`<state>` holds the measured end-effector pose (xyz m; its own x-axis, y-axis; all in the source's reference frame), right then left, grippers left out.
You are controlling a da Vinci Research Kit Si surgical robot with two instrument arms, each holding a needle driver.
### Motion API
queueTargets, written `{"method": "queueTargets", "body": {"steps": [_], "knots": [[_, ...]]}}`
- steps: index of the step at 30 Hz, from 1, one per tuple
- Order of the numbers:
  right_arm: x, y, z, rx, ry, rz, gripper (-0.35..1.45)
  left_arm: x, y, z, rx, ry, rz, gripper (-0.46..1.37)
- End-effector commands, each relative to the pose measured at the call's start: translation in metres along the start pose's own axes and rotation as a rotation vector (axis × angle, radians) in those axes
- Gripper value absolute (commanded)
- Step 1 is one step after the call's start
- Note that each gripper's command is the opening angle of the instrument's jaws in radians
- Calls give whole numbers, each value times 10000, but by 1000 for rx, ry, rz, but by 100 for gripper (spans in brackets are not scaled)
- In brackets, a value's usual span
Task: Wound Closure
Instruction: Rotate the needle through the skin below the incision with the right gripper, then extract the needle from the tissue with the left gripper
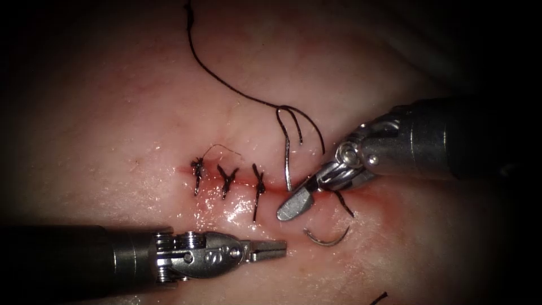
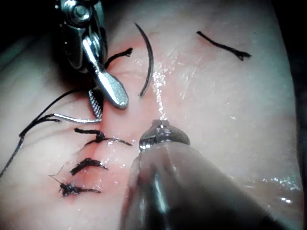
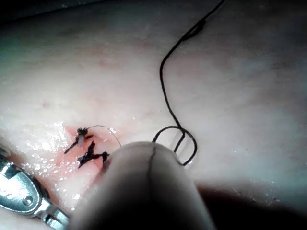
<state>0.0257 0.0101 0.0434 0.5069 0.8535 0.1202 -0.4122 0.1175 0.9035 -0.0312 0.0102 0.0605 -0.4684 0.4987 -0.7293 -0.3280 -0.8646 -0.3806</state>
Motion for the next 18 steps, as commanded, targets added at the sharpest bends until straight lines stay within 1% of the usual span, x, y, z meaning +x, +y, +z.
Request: {"method": "queueTargets", "body": {"steps": [1,3,4,6,8,10,12,16,18], "knots": [[-2,3,-2,25,26,4,132,0,0,0,-9,0,0,-35],[3,16,-13,65,88,-48,129,0,1,-1,-9,0,1,-35],[4,20,-16,76,104,-51,129,0,2,-1,-9,0,1,-35],[5,32,-23,107,159,-62,126,-1,2,-2,-9,0,1,-35],[4,37,-26,123,185,-67,125,-1,2,-3,-9,0,2,-35],[2,40,-25,136,211,-74,118,-1,3,-3,-9,-1,2,-35],[1,41,-24,137,215,-76,115,-1,3,-4,-9,-1,2,-35],[-4,42,-17,139,216,-79,117,-1,5,-4,-8,-1,2,-35],[-6,44,-13,160,229,-67,117,-1,6,-5,-7,-1,2,-35]]}}
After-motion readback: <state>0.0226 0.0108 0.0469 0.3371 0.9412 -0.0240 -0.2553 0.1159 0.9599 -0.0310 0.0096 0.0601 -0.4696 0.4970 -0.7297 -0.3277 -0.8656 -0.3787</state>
